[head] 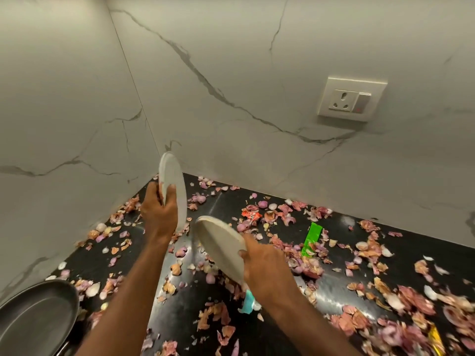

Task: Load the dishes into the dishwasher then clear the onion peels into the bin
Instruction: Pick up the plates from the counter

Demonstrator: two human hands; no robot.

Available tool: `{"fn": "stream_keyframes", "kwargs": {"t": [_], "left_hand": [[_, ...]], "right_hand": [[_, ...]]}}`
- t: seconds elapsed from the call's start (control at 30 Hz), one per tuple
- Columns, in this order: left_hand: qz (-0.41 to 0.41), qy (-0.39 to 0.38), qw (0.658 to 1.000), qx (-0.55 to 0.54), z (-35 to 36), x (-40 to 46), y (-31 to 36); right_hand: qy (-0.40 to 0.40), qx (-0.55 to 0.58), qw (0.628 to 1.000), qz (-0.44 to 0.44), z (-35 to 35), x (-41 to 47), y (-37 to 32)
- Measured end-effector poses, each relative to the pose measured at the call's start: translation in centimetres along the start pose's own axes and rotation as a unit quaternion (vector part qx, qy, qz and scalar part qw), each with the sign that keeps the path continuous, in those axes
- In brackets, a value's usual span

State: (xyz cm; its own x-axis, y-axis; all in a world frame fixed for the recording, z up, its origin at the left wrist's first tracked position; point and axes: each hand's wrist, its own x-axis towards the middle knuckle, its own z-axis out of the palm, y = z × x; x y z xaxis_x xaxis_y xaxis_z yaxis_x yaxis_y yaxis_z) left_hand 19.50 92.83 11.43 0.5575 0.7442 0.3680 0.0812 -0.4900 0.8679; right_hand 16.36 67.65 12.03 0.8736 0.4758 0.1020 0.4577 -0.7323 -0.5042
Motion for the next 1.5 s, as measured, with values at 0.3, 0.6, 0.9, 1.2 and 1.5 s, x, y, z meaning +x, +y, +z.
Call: {"fn": "stream_keyframes", "kwargs": {"t": [0.3,0.6,0.9,1.2,1.5], "left_hand": [[-0.026,-0.104,0.987,-0.12,-3.0,-9.7,4.8],[-0.116,-0.027,0.985,-0.123,-3.5,-13.5,4.4],[-0.127,-0.09,0.976,-0.15,-1.3,-16.7,4.7],[-0.146,-0.217,0.944,-0.201,1.9,-22.3,7.8],[-0.109,-0.292,0.916,-0.253,0.7,-28.5,12.7]], "right_hand": [[0.183,0.122,0.975,-0.027,-5.5,-1.4,2.0],[0.25,0.103,0.962,0.036,-7.7,-5.2,5.6],[0.25,0.082,0.952,0.156,-7.4,-10.9,8.1],[0.291,0.085,0.913,0.274,-7.8,-18.4,11.0],[0.342,0.112,0.881,0.307,-12.2,-25.1,14.5]]}}
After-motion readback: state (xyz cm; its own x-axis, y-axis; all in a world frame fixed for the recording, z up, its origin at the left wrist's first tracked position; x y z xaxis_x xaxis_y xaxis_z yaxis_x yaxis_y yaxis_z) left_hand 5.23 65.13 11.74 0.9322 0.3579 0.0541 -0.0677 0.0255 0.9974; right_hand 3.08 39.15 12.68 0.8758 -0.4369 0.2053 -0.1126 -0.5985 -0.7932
